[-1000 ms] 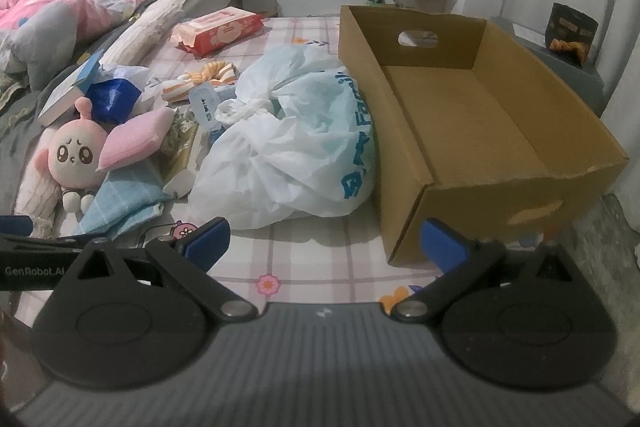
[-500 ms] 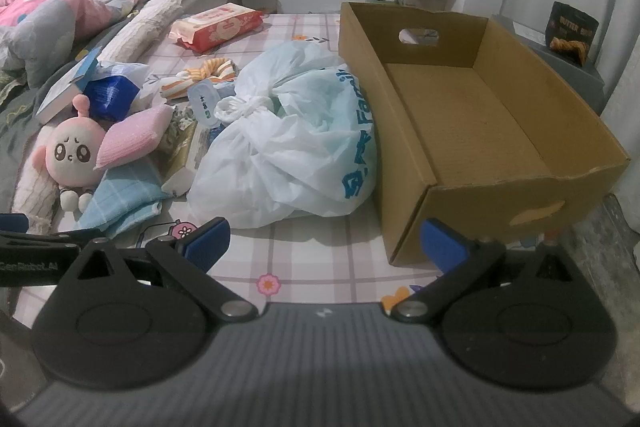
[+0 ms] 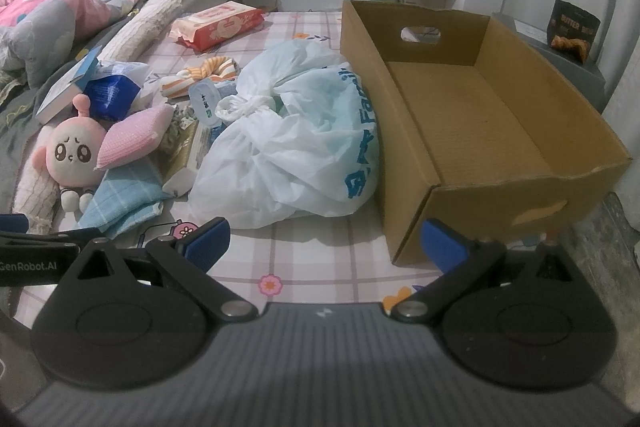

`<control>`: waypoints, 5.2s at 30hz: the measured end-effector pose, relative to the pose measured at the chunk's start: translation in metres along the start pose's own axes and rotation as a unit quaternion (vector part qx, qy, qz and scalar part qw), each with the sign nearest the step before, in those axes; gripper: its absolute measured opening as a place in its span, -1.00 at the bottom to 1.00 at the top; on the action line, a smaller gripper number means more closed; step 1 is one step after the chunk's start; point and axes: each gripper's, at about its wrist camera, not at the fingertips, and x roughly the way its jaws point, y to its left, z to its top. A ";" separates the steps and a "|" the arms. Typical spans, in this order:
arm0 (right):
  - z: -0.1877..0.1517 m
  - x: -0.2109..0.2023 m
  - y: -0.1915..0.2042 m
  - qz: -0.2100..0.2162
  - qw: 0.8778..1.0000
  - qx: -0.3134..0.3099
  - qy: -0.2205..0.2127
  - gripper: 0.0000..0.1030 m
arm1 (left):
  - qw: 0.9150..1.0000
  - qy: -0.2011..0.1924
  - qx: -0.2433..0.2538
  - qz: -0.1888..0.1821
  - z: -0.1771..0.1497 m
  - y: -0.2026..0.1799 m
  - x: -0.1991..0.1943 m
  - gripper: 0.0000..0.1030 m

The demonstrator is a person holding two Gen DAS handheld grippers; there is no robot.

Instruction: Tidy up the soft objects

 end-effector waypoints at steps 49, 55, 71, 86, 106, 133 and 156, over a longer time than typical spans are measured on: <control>0.153 0.011 0.126 0.239 0.960 -0.090 -0.113 0.98 | 0.996 -0.072 -0.060 -0.014 0.068 0.128 0.009 0.82; 0.227 0.055 0.202 0.316 0.930 -0.162 -0.098 0.96 | 0.990 -0.081 -0.108 -0.044 0.078 0.140 0.030 0.48; 0.245 0.227 0.331 0.434 0.850 -0.236 0.183 0.25 | 0.988 -0.033 -0.134 -0.064 0.109 0.145 0.094 -0.28; 0.250 0.244 0.330 0.434 0.845 -0.221 0.220 0.16 | 0.976 -0.020 -0.187 -0.110 0.111 0.160 0.104 -0.01; 0.224 0.192 0.331 0.427 0.839 -0.223 0.253 -0.38 | 0.957 -0.023 -0.240 -0.164 0.093 0.179 0.085 0.51; 0.189 0.167 0.313 0.440 0.846 -0.125 0.273 -0.28 | 0.973 -0.035 -0.220 -0.063 0.073 0.179 0.049 0.22; 0.234 0.059 0.036 0.404 0.907 0.052 0.104 -0.35 | 0.980 -0.096 0.005 -0.173 0.170 -0.027 -0.012 0.23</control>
